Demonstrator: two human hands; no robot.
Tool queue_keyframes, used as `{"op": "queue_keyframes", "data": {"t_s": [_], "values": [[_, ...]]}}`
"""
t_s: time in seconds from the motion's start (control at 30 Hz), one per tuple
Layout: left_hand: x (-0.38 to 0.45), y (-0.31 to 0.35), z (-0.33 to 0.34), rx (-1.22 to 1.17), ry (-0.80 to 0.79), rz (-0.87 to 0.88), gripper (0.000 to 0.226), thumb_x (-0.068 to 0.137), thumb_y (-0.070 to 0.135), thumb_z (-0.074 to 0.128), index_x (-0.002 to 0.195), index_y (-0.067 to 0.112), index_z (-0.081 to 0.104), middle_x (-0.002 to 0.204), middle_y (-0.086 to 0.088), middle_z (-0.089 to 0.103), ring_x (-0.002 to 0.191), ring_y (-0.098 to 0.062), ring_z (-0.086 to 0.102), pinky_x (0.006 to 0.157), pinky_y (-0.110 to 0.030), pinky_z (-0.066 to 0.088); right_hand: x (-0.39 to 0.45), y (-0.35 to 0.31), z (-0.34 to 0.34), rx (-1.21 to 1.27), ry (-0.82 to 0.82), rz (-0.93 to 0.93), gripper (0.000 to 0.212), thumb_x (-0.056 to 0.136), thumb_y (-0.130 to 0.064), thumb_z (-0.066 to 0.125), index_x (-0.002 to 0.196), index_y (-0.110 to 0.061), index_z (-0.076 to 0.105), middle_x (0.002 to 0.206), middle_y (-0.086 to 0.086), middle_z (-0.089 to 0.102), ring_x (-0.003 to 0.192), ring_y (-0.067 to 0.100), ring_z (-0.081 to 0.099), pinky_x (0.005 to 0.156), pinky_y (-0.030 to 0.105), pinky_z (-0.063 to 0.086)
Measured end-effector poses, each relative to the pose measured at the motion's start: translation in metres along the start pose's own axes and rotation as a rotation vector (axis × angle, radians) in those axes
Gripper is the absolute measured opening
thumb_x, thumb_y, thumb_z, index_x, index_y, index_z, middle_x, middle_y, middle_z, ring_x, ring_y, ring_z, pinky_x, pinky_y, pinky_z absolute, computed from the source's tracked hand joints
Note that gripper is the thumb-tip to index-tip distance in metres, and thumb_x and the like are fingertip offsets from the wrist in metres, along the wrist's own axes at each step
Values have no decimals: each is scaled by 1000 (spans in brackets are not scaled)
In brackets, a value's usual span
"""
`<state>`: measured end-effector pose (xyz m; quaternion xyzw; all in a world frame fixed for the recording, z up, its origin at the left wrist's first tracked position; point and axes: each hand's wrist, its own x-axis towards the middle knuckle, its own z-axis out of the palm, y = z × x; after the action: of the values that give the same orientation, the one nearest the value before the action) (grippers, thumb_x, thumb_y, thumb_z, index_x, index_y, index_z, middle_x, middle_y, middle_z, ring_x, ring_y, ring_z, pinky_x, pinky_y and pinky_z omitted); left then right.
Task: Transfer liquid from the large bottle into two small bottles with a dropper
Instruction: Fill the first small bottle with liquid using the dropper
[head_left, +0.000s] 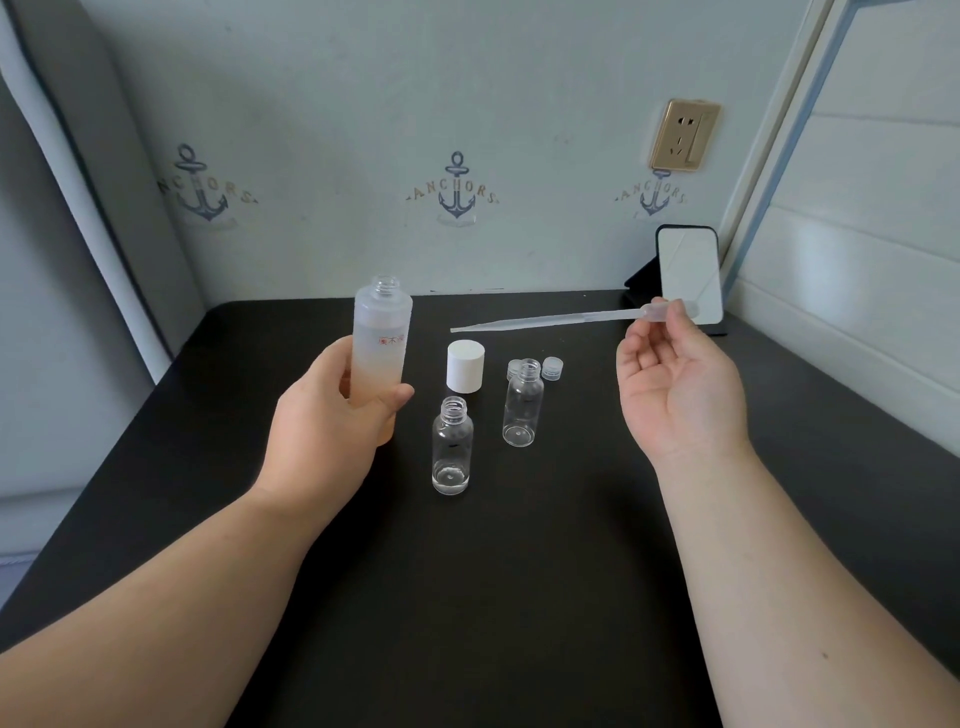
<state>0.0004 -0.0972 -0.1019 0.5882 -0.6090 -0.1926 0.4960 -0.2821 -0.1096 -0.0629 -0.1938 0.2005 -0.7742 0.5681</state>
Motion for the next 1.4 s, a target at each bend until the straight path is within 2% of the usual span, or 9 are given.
{"op": "queue_keyframes", "data": {"t_s": [0.13,0.43,0.53,0.67,0.8,0.87,1.0,1.17,1.4], "values": [[3,-3,3,-1,19,-41,50,88,43,75,131,38,51,98,30,58,89,9,58,68,-12,39,-1,0,0,5,1,9,16,92,-10,69,106,-1,69,78,4,69,69,14,66,67,24,54],[2,-1,2,-73,3,-85,64,86,50,73,140,31,45,100,32,51,89,13,52,67,-10,38,0,3,0,-39,15,26,16,92,-9,69,106,0,69,76,4,67,65,13,64,64,23,51],[-3,4,-5,-146,89,-57,47,91,42,69,132,36,48,112,22,57,98,3,58,74,-19,47,0,4,0,-57,27,30,13,93,-9,68,103,-1,70,76,4,67,64,14,62,63,23,51],[-15,14,-16,-108,256,110,24,89,19,64,101,38,57,87,7,56,75,-7,52,65,-25,45,1,3,-1,-66,32,31,13,94,-10,67,103,-1,70,76,4,67,64,14,61,63,23,51],[-26,21,-12,-157,59,229,17,92,17,68,93,33,65,77,2,63,69,-16,57,62,-22,51,1,3,-2,-73,24,38,13,94,-11,67,101,-1,71,77,4,67,64,15,61,63,24,51],[-27,23,-8,-110,-106,239,12,90,35,69,102,31,68,86,11,70,70,-17,59,67,-25,53,2,3,-3,-74,20,42,13,94,-11,67,101,-1,71,78,4,67,65,14,61,63,24,51],[-25,22,-3,49,-348,238,50,70,74,59,110,45,61,96,40,61,72,-9,59,68,-14,47,3,4,-4,-79,12,41,12,94,-12,67,96,-2,73,79,5,68,64,14,61,62,24,52],[-21,14,3,149,-399,217,27,78,52,78,99,42,65,92,35,63,71,-2,57,63,-14,45,4,3,-5,-79,17,40,12,93,-12,68,96,-2,74,80,6,68,65,15,62,62,24,52],[-22,14,1,148,-394,285,22,83,46,77,97,45,61,86,35,61,73,-3,57,67,-11,45,5,2,-6,-100,-2,24,14,93,-12,68,102,-3,73,80,5,68,65,14,62,63,24,52]]}}
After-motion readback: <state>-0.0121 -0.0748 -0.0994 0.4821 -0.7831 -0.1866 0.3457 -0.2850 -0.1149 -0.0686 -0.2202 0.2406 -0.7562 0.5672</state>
